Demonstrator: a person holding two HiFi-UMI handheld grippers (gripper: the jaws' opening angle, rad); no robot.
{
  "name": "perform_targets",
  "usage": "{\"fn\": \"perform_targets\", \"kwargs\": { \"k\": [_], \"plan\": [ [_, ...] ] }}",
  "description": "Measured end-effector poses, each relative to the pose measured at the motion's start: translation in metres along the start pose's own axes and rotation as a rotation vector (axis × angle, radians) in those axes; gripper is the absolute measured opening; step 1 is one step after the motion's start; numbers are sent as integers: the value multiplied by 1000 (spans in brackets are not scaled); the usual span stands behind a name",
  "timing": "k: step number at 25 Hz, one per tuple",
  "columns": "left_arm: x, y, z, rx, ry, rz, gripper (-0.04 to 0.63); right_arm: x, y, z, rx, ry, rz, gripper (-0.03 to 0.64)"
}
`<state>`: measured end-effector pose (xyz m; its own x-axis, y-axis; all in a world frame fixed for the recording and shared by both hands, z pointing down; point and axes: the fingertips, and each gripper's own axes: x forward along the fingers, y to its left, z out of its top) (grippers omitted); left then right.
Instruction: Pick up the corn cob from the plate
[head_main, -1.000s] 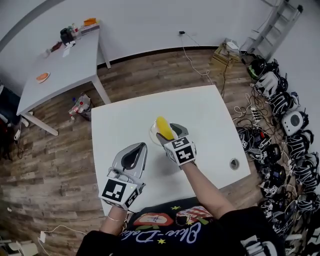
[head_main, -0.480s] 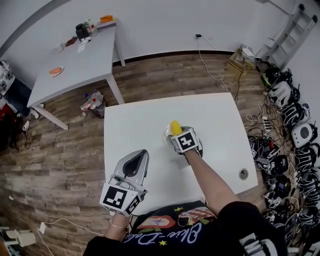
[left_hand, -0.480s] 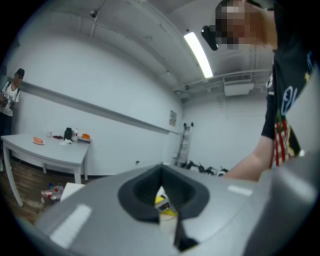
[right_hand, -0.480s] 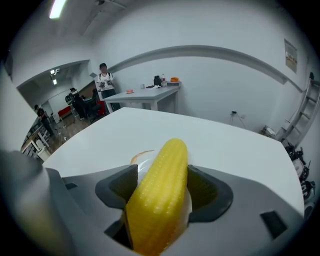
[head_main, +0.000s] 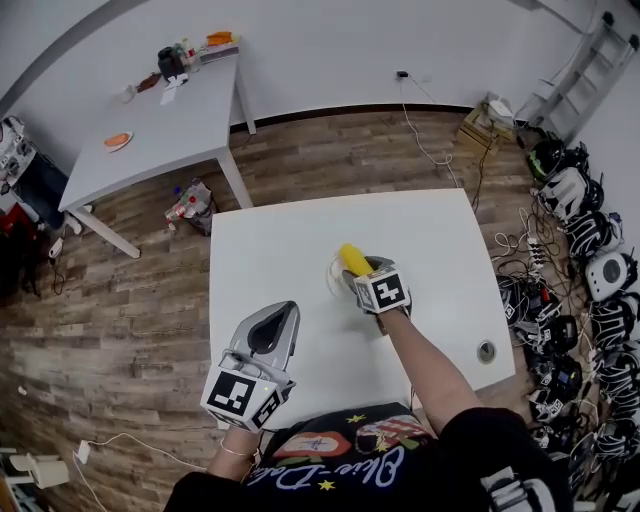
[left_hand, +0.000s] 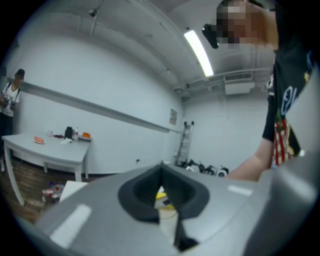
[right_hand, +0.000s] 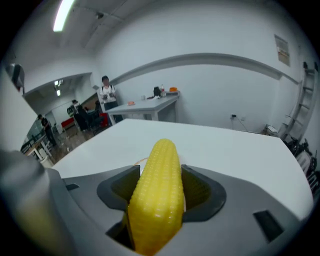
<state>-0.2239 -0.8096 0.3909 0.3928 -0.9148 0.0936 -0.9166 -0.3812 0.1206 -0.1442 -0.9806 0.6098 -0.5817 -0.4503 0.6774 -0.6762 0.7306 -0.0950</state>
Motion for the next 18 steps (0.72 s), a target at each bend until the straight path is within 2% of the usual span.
{"fn": "perform_targets", "kwargs": {
  "k": [4, 7, 11, 14, 18],
  "plan": [
    [1, 4, 1, 5, -3, 9, -2, -40, 3, 24, 84, -189, 12, 270],
    [3, 5, 5, 20, -3, 11, -3, -84, 11, 48, 142, -379, 40, 270],
    [5, 9, 7, 43, -10, 28, -2, -153, 25, 76, 139, -607, 56, 270],
    [6, 18, 5, 46, -10, 54, -3, -187, 34, 84, 112, -679, 46, 270],
    [6, 19, -3, 34, 9, 64, -3, -202, 38, 79, 90, -675, 39, 270]
  ]
}}
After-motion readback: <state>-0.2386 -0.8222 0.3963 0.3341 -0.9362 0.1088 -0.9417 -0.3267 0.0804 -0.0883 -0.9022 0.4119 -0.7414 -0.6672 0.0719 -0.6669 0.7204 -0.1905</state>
